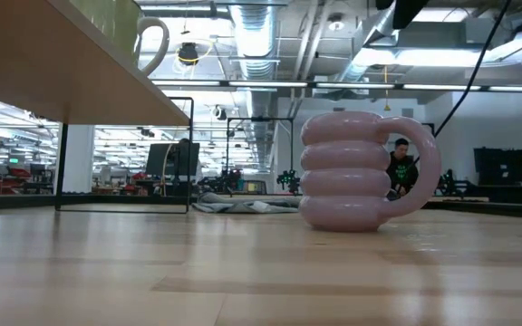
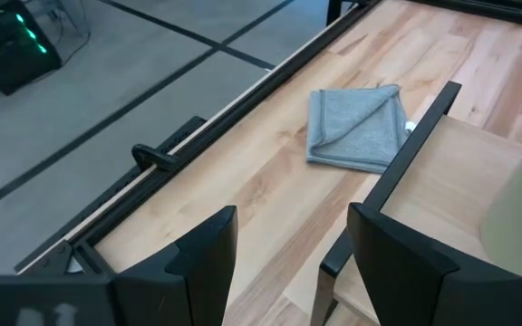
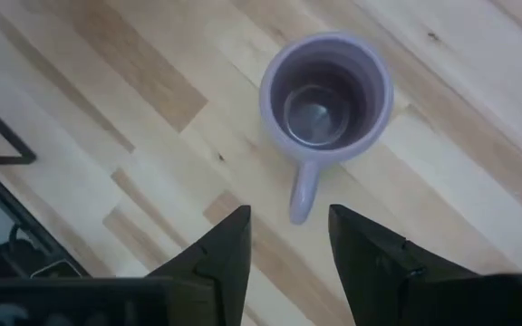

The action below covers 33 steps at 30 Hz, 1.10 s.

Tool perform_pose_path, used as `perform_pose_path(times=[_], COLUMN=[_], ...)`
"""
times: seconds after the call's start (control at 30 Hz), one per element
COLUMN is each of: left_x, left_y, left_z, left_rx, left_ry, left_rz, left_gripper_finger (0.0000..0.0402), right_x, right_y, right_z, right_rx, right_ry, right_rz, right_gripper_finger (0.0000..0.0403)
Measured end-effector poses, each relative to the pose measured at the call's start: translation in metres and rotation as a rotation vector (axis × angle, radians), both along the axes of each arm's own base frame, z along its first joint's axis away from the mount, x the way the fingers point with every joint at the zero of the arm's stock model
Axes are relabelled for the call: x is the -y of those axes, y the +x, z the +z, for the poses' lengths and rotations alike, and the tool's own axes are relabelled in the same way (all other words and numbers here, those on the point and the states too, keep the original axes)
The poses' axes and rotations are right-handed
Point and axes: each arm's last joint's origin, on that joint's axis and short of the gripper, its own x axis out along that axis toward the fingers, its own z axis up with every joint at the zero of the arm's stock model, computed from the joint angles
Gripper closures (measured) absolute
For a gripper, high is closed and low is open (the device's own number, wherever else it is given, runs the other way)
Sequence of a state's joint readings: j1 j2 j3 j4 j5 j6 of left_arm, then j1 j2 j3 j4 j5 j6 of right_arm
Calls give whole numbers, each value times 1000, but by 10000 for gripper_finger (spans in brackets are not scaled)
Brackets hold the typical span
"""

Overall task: Stack small to large cups/mugs on shelf
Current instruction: Put the purple mug on the shelf

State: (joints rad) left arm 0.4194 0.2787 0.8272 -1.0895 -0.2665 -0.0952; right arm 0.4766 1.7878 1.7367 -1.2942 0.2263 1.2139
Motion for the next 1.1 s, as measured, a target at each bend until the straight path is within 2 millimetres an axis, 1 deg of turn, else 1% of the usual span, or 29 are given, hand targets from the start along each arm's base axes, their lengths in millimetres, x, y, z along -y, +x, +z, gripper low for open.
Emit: perform_pose_path(times=[0.2,0.53,0.77,0.87,1.1], left_x=[0,0,0,0,0], left_y=[0,0,0,0,0], left_z=[0,0,0,0,-1], left_rx=[-1,-5,-5,-8,-13], left_ry=[0,-2,-2,1,-1], left_rz=[0,0,0,-2,-2], left_gripper_finger=[199,199,199,199,199], right_x=[-5,-5,-8,-7,-4], right_y=[-2,-2,6,10,11], right_z=[0,0,3,4,3], right_rx=[5,5,93,119,116], right_ry=[-9,-6,36,49,54], right_rz=[14,14,28,18,-19], right_gripper_finger=[213,151,148,148,148])
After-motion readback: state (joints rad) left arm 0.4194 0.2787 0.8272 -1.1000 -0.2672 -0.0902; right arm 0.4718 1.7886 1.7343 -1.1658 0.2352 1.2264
